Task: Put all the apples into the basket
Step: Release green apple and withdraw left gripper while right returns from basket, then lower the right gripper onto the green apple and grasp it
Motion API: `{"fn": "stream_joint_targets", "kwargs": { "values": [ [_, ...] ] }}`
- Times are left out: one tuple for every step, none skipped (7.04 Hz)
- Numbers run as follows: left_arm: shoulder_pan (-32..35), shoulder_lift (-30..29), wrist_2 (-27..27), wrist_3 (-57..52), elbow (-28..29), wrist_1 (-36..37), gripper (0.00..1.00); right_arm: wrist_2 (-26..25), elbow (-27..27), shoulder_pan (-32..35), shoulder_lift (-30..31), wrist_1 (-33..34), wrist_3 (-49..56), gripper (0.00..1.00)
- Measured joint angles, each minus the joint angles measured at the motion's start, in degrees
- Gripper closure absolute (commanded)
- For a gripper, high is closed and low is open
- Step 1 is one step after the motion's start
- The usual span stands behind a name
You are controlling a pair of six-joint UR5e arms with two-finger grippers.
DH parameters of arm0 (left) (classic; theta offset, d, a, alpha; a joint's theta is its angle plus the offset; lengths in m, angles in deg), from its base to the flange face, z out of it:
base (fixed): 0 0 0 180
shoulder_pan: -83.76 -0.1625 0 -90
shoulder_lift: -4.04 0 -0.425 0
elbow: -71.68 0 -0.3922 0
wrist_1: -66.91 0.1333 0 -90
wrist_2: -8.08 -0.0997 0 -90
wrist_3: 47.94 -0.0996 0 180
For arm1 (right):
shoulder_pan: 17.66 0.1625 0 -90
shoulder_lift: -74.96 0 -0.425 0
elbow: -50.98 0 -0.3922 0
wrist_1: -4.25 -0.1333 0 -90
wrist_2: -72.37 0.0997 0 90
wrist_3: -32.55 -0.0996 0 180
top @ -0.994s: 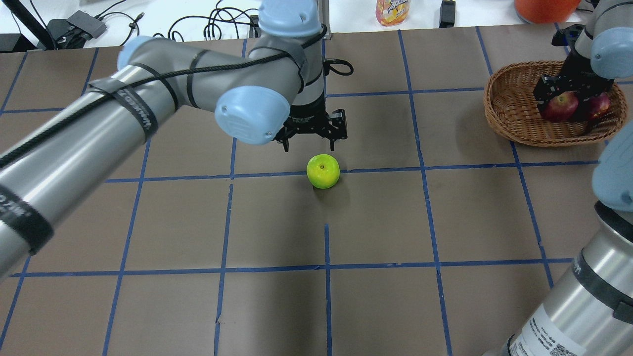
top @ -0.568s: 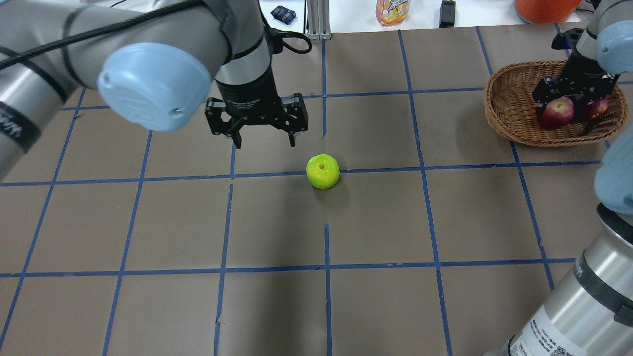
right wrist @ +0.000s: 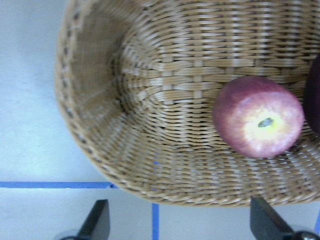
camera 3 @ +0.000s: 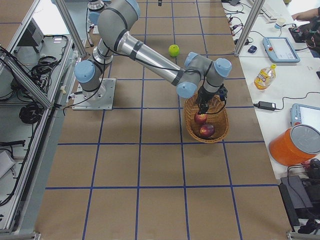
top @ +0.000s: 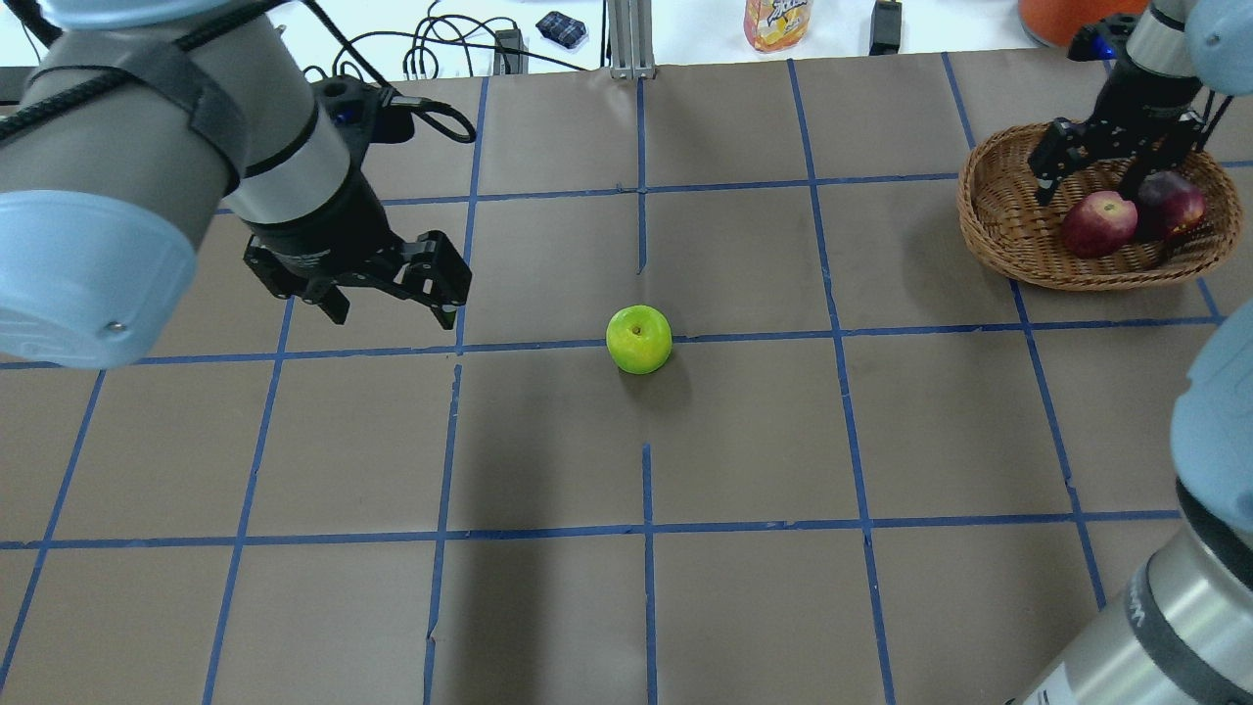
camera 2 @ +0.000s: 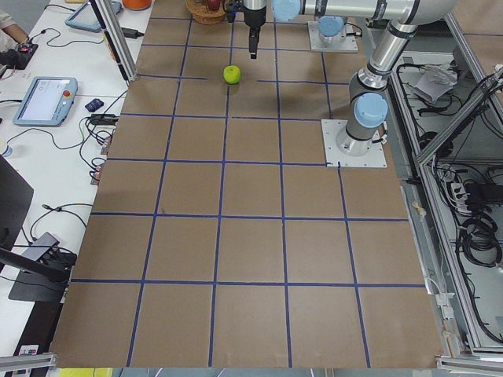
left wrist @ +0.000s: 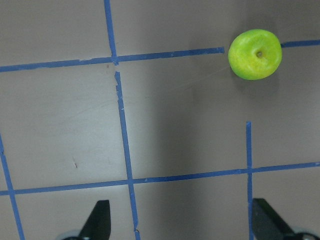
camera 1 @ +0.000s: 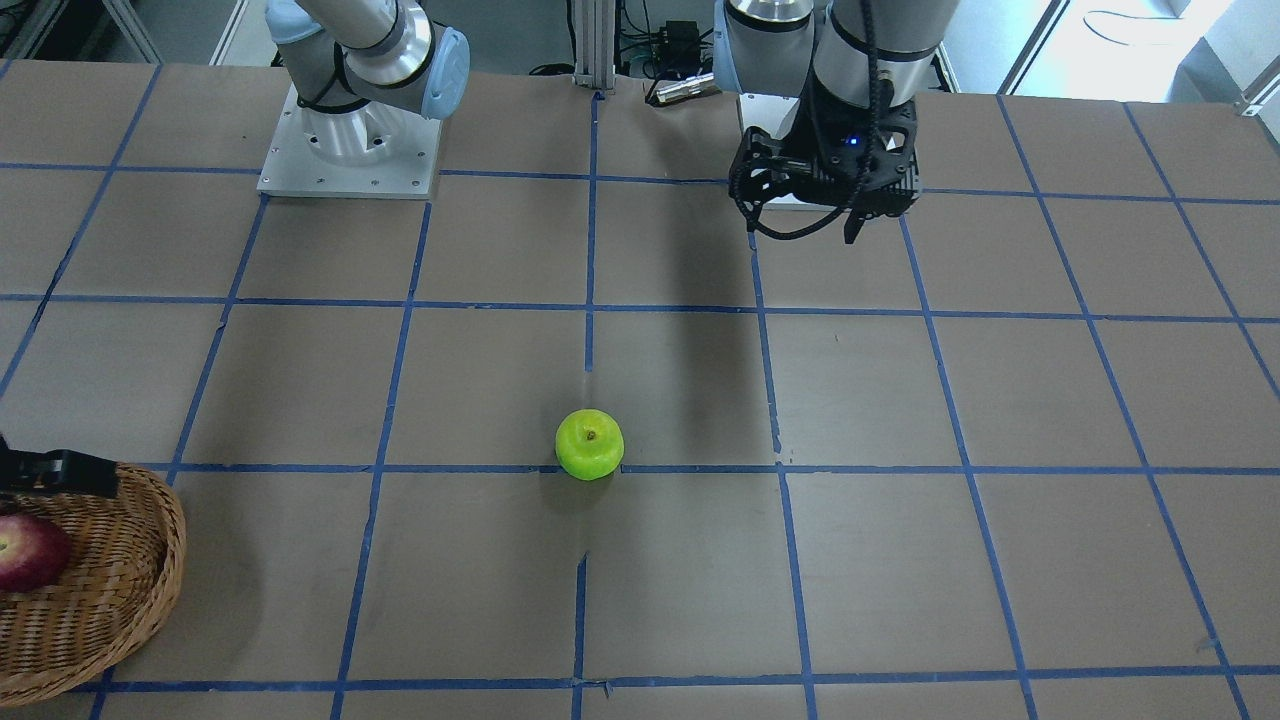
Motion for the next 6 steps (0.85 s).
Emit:
{"fn": "stream_joint_targets", "kwargs": {
  "values": [
    [-2.23, 1.03, -0.1, -1.61, -0.04, -0.15, 0.0, 1.44, -0.11, 6.07, 0.95, -1.01, -6.75, 0.0],
    [-3.45, 1.42, -0.44, -2.12, 0.6, -0.27, 0.0, 3.87, -0.18, 12.0, 0.99, -1.13, -15.73, 0.01],
    [-3.89, 1.24, -1.26, -1.94, 1.3, -0.48, 0.0, 7.46, -0.21, 16.95, 0.52, -0.8, -24.39, 0.0],
    [-4.03, 0.83, -1.93, -1.6, 1.75, -0.6, 0.0, 10.06, -0.23, 21.29, -0.28, 0.0, -30.96, 0.0],
    [-4.07, 0.48, -2.17, -1.34, 2.11, -0.61, 0.0, 11.12, -0.29, 25.26, -1.42, 1.77, -35.82, 0.0],
    [-4.07, 0.17, -2.24, -1.11, 2.73, -0.64, 0.0, 11.55, -0.34, 28.71, -3.31, 4.18, -40.92, 0.0]
  ]
}}
